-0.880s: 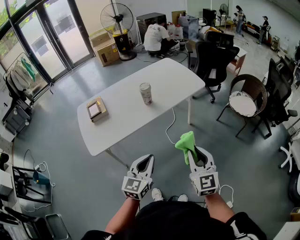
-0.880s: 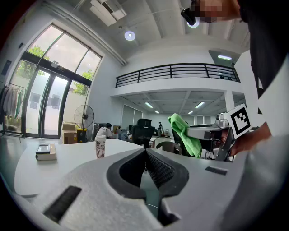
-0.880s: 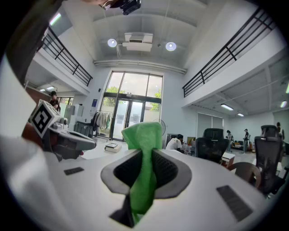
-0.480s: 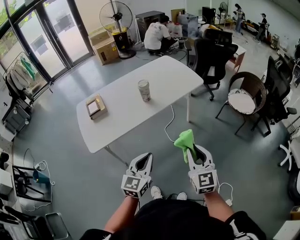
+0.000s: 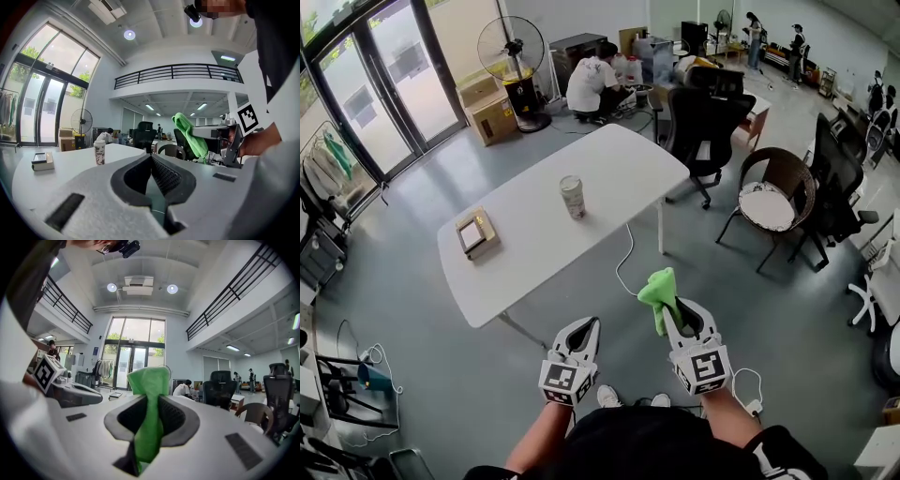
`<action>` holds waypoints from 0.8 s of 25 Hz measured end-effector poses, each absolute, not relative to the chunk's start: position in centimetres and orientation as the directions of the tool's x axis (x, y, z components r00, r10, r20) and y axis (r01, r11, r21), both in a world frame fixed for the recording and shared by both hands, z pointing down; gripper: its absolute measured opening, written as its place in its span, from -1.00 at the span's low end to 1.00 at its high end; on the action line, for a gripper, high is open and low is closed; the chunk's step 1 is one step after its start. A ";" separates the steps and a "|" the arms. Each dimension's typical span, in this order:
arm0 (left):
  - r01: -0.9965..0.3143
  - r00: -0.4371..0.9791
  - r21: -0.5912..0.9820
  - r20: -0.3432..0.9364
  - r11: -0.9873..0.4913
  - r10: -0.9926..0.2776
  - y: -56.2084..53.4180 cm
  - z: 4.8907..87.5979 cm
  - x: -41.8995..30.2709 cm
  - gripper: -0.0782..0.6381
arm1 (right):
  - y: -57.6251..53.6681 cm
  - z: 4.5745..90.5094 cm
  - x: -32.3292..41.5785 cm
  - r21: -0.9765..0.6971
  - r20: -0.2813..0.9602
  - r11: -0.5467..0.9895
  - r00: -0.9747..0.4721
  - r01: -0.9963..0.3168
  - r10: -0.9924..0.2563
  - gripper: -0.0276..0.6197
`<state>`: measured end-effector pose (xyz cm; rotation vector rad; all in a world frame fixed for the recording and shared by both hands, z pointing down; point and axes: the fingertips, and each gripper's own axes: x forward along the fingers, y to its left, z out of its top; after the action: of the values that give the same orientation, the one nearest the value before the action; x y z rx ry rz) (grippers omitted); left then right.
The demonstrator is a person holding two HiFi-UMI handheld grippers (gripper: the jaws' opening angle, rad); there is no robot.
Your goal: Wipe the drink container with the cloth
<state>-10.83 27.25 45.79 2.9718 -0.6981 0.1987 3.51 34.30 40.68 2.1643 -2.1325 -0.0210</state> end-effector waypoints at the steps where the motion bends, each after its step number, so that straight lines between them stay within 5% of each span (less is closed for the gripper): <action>1: -0.444 0.889 0.050 0.146 -0.895 -0.433 26.9 45.8 -11.0 -0.74 | 34.0 40.8 3.4 0.081 0.067 -0.018 0.023 -0.997 -0.997 -0.66; 20: -0.399 0.906 0.045 0.169 -0.916 -0.387 19.8 47.6 -12.4 -0.74 | 27.6 41.8 2.6 0.061 0.088 -0.052 0.058 -0.997 -0.994 -0.66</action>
<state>-12.42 19.82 47.56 2.9901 -0.6177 0.2403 2.60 27.58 41.77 2.2055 -2.0871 0.0328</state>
